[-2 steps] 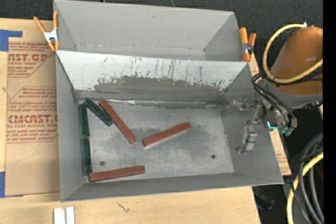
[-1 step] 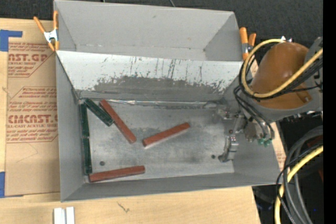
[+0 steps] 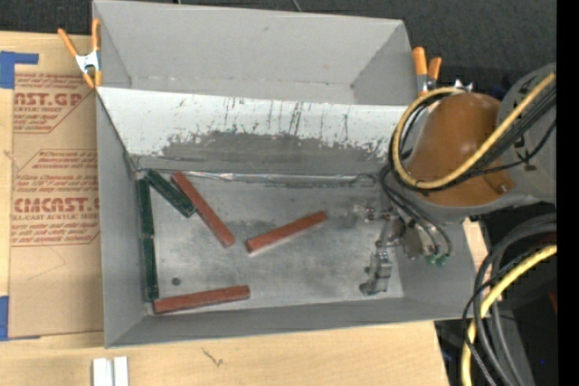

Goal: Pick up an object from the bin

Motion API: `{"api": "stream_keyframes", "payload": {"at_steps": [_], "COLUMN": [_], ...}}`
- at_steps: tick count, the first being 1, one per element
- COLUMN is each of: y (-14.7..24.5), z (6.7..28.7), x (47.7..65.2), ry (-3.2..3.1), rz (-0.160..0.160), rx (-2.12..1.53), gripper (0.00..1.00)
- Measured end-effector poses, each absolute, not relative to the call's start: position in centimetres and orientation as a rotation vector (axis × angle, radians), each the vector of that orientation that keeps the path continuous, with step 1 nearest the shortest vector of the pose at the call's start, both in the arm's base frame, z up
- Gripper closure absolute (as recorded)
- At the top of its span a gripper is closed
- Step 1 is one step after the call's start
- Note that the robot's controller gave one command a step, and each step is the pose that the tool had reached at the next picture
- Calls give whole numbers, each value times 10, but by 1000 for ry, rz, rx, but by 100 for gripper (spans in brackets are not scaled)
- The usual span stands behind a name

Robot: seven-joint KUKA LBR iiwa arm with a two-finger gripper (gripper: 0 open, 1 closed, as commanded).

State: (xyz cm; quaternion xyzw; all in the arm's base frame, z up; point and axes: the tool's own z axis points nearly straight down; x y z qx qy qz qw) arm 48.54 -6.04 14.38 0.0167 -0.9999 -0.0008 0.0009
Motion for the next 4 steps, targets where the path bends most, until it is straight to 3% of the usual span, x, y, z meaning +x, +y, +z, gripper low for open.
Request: {"api": "stream_keyframes", "payload": {"at_steps": [1,2,3,4], "y": [-39,-15,0,5], "z": [86,74,71,85], "x": [510,554,576,537], "ry": [-3142,-3119,-3075,-2977], "rz": [1,0,1,-1], "rx": [162,382,655,1006], "gripper": [0,0,0,0]}}
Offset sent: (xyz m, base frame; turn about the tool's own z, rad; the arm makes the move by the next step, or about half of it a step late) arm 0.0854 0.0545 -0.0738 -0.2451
